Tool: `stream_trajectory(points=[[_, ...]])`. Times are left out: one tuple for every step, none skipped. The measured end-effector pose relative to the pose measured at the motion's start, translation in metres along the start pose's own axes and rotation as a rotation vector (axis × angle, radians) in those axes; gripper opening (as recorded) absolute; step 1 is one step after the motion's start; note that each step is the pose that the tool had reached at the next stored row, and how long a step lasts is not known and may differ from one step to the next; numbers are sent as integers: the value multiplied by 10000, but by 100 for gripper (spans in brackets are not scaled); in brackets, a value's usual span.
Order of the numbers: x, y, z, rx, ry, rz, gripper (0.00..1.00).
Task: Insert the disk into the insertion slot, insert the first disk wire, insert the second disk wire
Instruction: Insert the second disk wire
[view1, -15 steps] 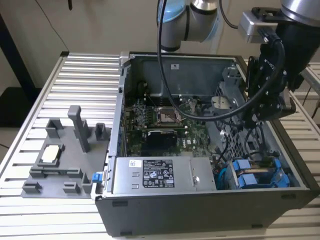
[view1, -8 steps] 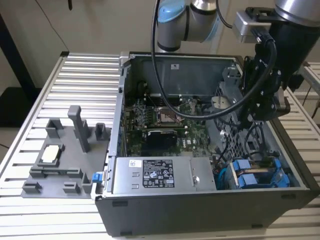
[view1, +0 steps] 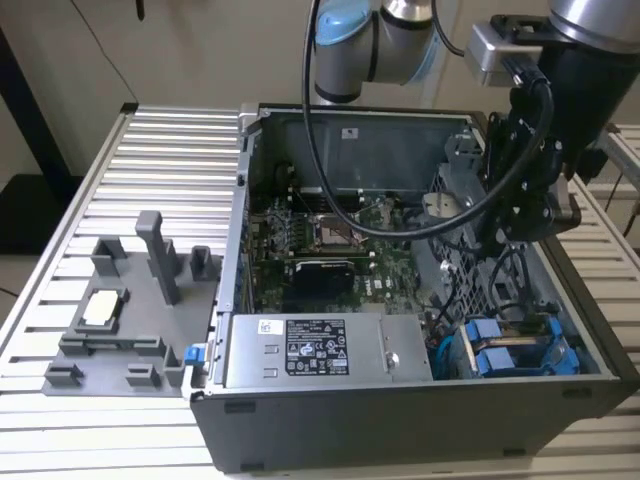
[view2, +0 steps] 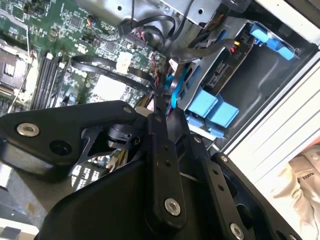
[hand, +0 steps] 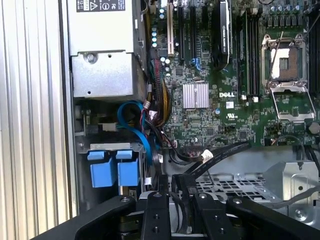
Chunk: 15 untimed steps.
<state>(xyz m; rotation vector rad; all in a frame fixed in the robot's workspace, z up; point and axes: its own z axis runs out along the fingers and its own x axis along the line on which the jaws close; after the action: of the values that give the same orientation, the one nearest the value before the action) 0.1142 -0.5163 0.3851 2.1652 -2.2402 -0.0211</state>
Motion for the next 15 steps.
stream_trajectory(points=[[0, 1, 0, 28, 3, -88, 26], [0, 2, 1, 48, 15, -192, 26], [0, 3, 0, 58, 41, -305, 26], [0, 4, 0, 69, 65, -408, 26], [0, 6, 1, 81, 88, -514, 26], [1, 8, 1, 96, 114, -614, 26], [0, 11, 2, 113, 139, -701, 26], [1, 12, 4, 132, 158, -792, 26], [1, 15, 6, 151, 170, -866, 26], [1, 18, 11, 175, 175, -935, 26], [1, 24, 18, 201, 178, -985, 26], [0, 33, 27, 229, 180, -1028, 26], [0, 43, 37, 258, 181, -1063, 26], [-1, 55, 47, 288, 183, -1092, 26], [-2, 72, 57, 321, 186, -1116, 26]])
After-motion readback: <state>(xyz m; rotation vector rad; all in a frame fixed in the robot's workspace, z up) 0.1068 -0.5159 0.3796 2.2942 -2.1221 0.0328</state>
